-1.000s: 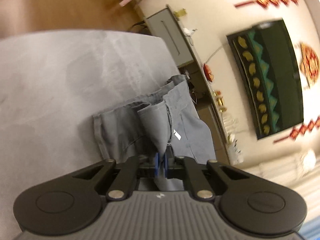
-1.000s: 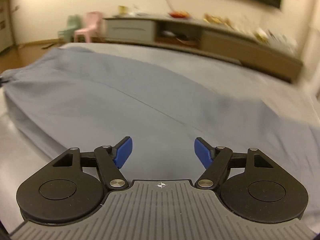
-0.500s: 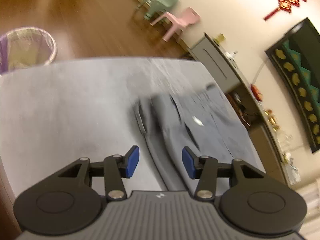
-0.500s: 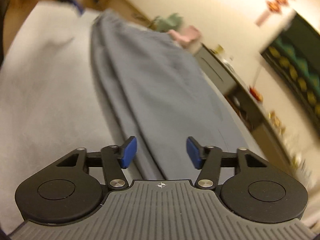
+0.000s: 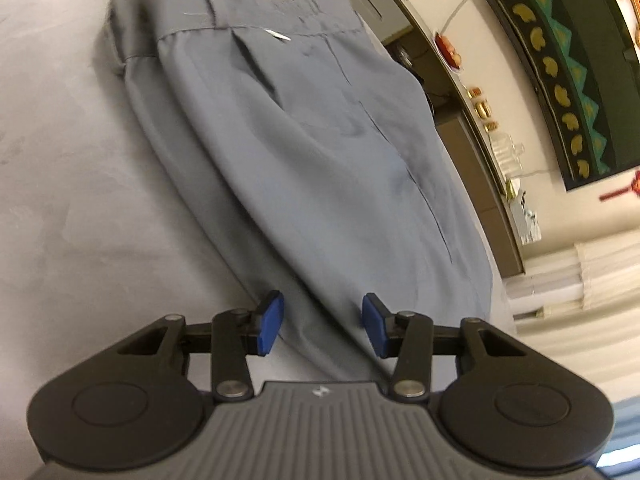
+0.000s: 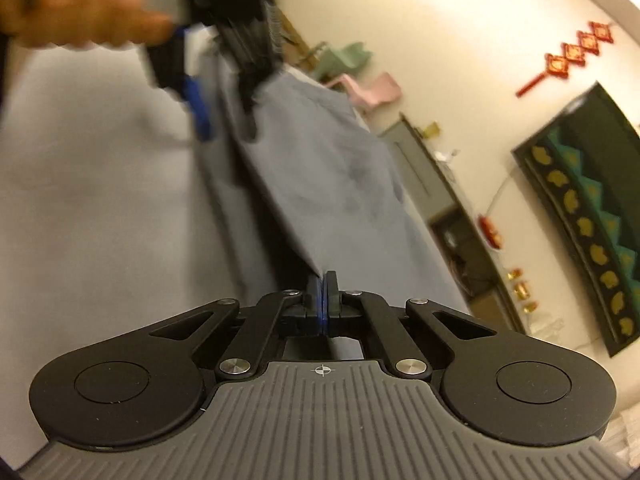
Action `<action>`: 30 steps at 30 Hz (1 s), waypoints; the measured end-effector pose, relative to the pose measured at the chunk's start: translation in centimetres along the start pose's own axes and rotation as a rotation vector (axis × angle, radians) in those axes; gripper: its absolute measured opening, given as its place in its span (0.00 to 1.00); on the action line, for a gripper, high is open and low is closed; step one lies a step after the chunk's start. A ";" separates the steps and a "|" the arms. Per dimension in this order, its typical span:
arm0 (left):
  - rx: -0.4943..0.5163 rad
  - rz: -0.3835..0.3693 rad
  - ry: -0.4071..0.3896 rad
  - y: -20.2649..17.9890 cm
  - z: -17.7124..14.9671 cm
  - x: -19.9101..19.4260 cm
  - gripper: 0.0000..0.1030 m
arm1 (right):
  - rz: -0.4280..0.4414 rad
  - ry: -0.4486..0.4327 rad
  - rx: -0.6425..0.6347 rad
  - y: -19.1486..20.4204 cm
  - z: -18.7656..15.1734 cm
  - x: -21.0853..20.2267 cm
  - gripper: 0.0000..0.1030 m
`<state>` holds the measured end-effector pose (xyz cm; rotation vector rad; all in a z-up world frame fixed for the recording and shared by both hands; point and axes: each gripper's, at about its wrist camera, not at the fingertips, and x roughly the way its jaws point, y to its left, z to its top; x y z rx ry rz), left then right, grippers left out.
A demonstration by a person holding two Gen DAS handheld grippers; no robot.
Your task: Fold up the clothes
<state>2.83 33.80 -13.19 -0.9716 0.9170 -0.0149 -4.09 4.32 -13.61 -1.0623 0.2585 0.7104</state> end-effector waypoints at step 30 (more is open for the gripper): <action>0.052 0.216 -0.246 -3.0 -3.1 -3.1 0.01 | -0.149 0.385 1.178 -13.4 -28.7 -10.6 0.46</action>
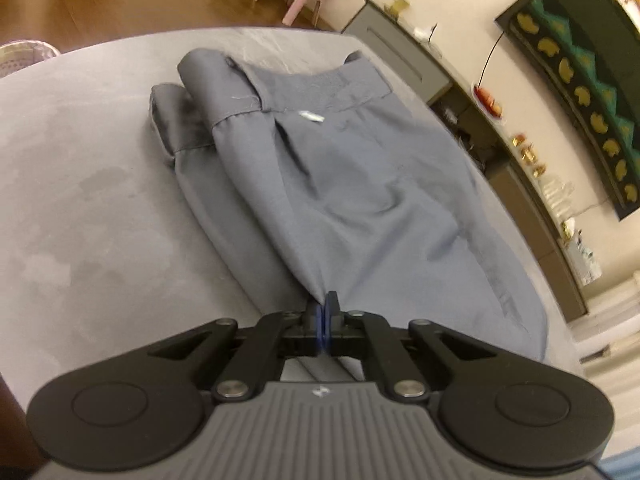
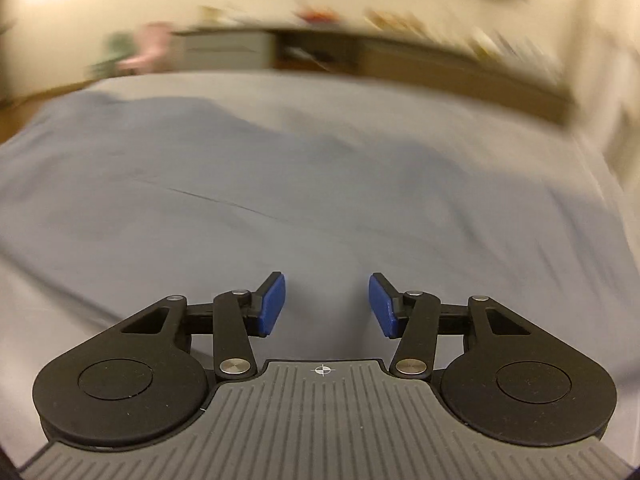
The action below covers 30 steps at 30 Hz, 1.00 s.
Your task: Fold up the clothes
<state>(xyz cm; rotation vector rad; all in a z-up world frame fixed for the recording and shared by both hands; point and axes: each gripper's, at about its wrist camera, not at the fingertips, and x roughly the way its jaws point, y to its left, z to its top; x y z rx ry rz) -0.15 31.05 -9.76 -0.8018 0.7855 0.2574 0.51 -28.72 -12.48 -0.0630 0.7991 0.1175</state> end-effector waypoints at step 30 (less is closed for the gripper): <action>-0.141 -0.004 -0.016 1.7 2.6 1.4 0.43 | 0.121 -0.147 0.964 -23.5 -6.6 -2.3 0.34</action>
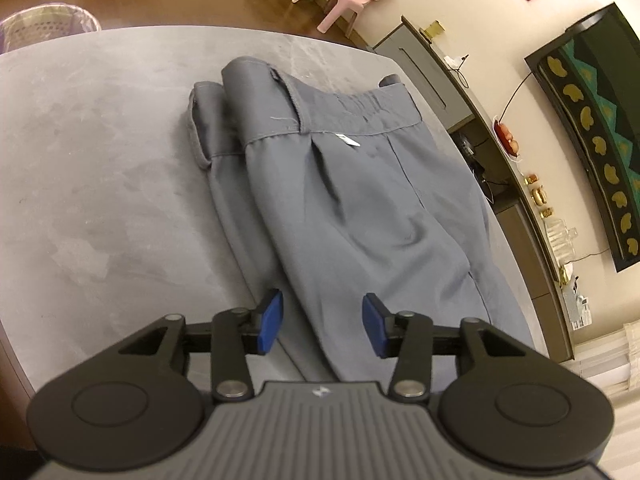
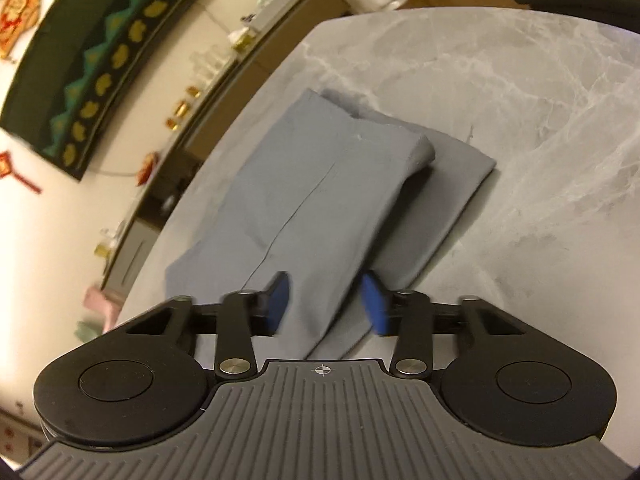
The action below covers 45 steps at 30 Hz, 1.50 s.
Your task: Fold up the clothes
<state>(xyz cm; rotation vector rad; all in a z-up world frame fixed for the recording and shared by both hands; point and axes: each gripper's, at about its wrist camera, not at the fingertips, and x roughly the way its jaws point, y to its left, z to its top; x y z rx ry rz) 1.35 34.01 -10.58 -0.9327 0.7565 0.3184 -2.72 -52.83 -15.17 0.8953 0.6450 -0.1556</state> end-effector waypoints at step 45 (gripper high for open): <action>-0.079 0.097 -0.088 4.2 2.8 -2.9 0.55 | -0.245 -0.226 -0.016 -0.8 -2.7 -7.2 0.75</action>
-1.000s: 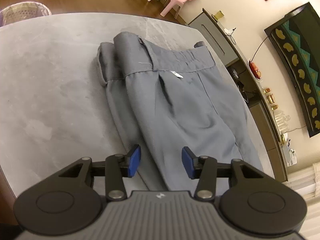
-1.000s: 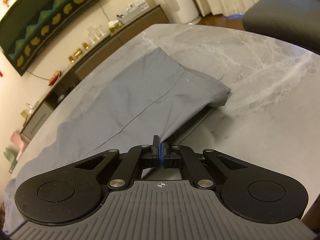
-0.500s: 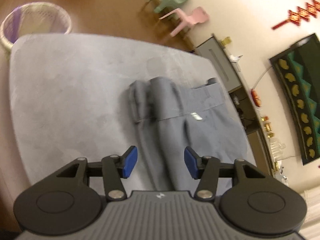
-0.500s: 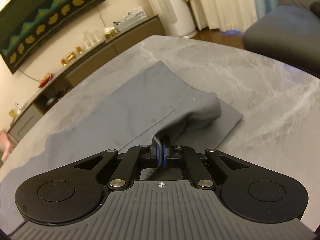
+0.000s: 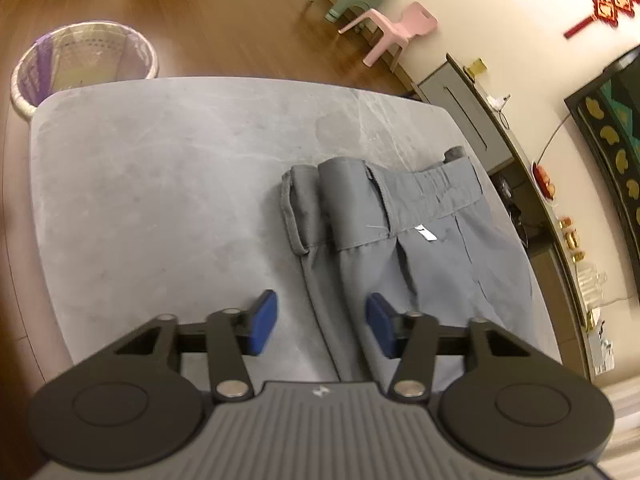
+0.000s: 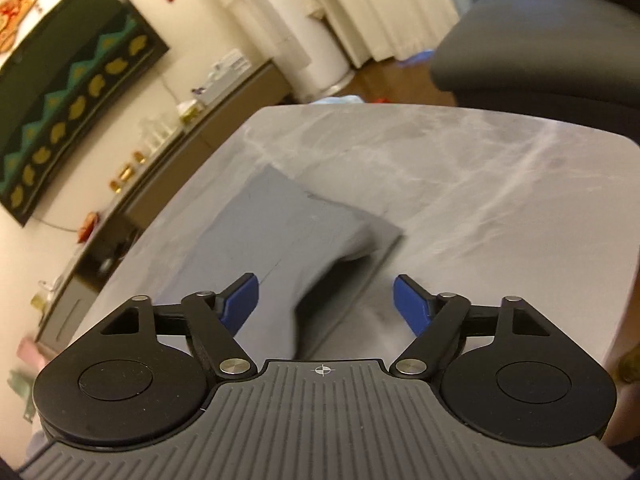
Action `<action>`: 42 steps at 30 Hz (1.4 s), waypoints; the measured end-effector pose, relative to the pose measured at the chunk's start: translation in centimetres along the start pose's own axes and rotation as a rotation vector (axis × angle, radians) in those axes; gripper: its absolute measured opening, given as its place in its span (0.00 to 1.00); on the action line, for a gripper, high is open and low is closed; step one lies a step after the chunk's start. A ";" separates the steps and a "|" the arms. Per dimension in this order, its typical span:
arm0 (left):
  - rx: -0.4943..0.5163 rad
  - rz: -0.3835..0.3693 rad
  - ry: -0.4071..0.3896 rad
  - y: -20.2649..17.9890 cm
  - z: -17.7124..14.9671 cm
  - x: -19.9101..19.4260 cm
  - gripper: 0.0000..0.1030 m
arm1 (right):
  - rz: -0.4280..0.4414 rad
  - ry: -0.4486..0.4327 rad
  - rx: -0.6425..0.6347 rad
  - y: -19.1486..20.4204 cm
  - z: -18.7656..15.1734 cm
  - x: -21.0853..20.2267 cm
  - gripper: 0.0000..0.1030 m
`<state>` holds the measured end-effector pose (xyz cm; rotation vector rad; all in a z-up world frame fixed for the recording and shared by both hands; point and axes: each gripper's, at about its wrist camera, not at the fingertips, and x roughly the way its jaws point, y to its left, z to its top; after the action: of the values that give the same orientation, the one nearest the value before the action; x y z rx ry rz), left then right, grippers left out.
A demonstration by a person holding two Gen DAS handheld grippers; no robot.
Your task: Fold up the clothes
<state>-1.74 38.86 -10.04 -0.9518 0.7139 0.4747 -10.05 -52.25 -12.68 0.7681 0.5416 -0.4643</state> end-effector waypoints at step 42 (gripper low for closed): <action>0.212 -0.506 -0.281 -18.1 2.1 -18.8 0.04 | 0.456 -0.231 -0.504 17.6 7.7 -15.5 0.00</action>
<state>-2.06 30.32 14.74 -0.8071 0.2450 0.0781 -9.67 -43.88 10.52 0.3274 0.2358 0.0161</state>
